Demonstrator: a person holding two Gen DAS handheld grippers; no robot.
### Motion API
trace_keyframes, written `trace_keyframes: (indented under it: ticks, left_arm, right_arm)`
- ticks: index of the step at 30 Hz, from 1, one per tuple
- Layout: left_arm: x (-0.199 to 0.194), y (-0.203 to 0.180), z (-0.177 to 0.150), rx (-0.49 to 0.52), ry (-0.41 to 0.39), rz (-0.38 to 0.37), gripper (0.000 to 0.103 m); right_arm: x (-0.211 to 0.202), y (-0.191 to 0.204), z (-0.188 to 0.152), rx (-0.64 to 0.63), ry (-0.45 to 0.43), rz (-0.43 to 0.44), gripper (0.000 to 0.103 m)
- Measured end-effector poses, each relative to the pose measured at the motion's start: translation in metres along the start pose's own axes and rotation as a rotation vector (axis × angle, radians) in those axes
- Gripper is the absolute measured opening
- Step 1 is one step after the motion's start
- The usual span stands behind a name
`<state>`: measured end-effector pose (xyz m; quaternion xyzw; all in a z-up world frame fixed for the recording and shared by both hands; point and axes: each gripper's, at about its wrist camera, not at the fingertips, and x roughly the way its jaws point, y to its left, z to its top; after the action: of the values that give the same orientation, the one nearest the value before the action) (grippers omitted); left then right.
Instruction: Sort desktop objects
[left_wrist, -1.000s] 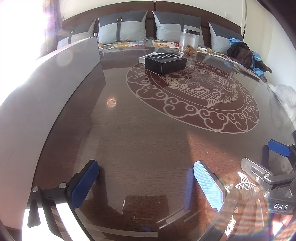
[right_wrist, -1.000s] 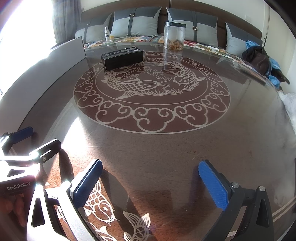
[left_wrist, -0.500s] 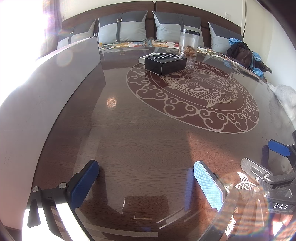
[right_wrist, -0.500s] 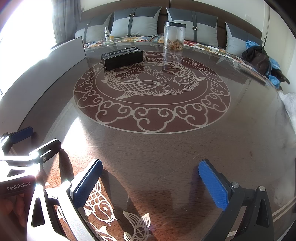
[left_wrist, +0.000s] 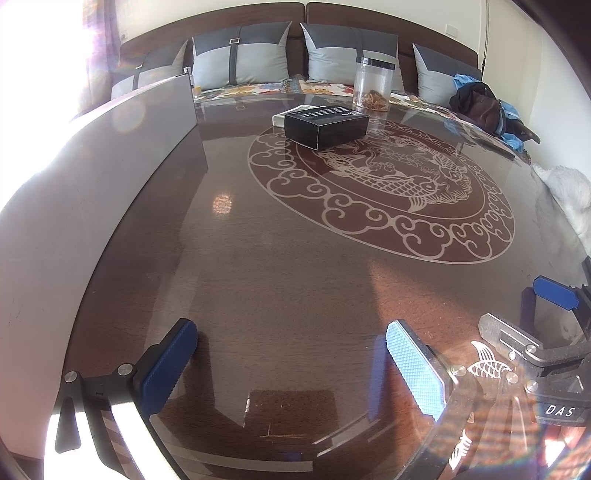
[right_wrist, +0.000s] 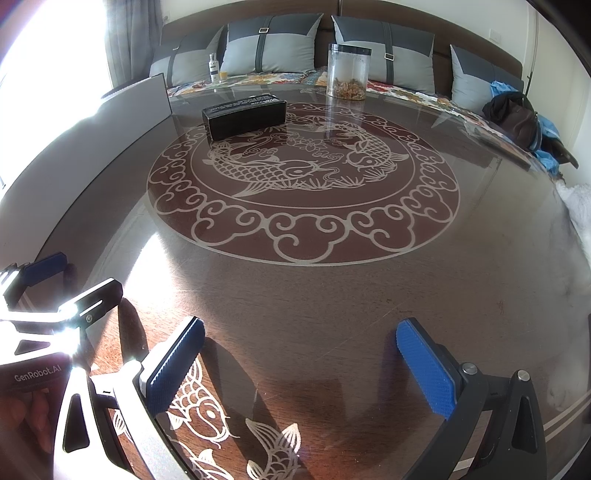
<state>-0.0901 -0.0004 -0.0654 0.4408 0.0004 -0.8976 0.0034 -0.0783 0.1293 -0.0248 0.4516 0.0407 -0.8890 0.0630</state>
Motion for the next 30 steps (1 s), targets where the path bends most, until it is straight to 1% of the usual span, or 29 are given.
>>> trace_keyframes:
  ticks: [30]
  left_arm:
    - [-0.0014,-0.0019,-0.0020,0.008,-0.001,-0.005,0.103]
  right_arm:
    - [-0.0004,0.0000,-0.0012,-0.002,-0.006,0.002,0.103]
